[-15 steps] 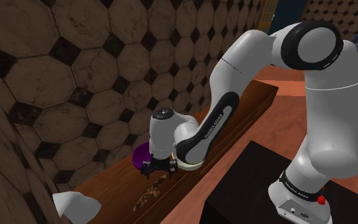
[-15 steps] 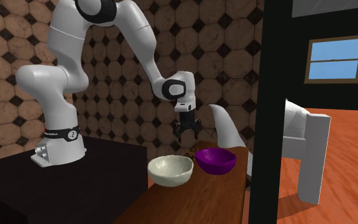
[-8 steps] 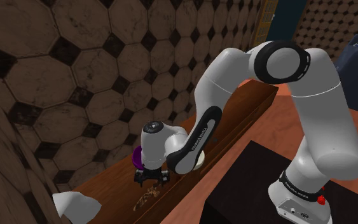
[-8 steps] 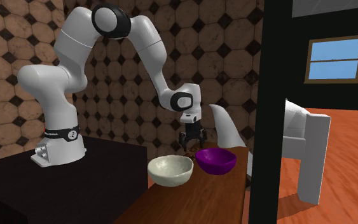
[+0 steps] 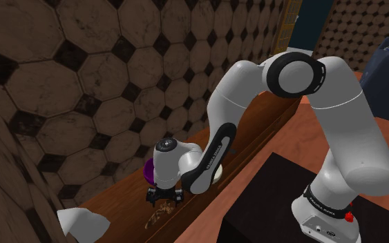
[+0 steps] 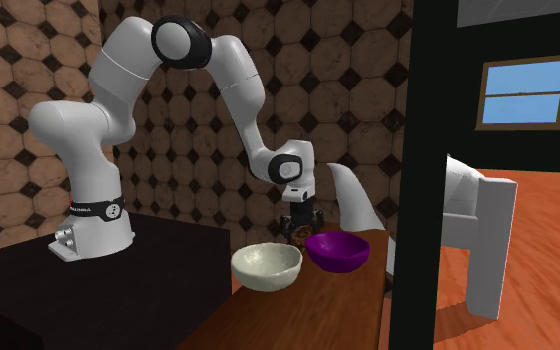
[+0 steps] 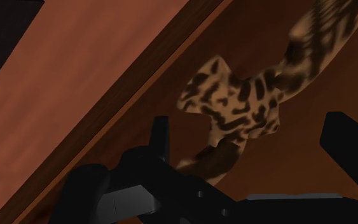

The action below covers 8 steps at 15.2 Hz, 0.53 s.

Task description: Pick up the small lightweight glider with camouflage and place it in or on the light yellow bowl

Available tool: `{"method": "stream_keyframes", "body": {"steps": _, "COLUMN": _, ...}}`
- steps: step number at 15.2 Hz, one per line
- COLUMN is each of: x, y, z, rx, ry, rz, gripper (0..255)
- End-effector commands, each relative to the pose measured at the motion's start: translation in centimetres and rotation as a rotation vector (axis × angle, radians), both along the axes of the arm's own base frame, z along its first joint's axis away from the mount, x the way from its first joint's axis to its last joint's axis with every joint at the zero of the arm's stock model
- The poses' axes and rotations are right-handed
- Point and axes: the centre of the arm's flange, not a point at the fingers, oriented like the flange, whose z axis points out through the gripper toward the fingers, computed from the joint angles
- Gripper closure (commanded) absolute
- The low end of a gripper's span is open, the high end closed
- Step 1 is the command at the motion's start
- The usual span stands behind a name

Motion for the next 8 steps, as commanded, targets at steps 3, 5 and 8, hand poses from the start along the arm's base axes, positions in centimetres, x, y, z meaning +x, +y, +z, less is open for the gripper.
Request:
{"method": "stream_keyframes", "body": {"steps": 3, "x": 0.0, "y": -0.01, "z": -0.02, "rx": 0.0, "ry": 0.0, "rz": 0.0, "gripper": 0}}
{"method": "stream_keyframes", "body": {"steps": 5, "x": 0.0, "y": -0.01, "z": -0.02, "rx": 0.0, "ry": 0.0, "rz": 0.0, "gripper": 255}}
{"method": "stream_keyframes", "body": {"steps": 8, "x": 0.0, "y": -0.01, "z": -0.02, "rx": 0.0, "ry": 0.0, "rz": 0.0, "gripper": 255}}
